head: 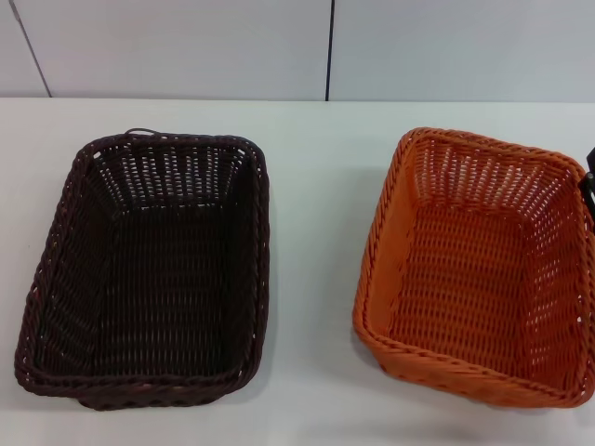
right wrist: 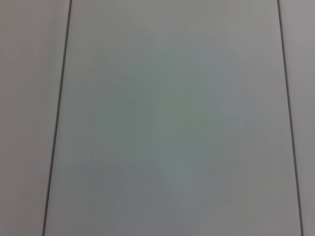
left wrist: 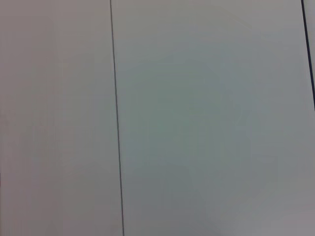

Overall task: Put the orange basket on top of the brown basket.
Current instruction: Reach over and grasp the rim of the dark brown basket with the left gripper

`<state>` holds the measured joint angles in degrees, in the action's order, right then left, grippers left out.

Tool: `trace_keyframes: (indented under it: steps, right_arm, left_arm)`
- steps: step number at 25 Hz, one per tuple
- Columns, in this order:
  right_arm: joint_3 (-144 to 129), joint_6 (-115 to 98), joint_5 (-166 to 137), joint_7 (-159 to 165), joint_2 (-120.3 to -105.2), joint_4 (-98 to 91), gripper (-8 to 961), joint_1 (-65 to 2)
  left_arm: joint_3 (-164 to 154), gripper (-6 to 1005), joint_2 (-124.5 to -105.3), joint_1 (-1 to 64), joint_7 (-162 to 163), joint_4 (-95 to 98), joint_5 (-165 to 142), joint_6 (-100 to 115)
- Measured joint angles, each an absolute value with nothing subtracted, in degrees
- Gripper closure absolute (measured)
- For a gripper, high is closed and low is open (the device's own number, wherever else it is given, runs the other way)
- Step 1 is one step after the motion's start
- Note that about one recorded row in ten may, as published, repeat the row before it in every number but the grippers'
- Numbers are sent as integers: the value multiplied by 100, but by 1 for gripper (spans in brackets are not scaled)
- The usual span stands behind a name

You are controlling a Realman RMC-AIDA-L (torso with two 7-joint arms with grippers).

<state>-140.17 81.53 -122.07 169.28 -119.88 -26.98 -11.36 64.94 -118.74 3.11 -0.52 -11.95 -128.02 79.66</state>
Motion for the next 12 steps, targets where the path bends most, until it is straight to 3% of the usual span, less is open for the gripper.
trace_keyframes:
  steps: [12]
  right_arm:
    - [-14002,8223,-12207,16928,-11988,-2681,176,-1000]
  left_arm:
    - [6477,213,-11874,290,-44,-1204,-12806,8089]
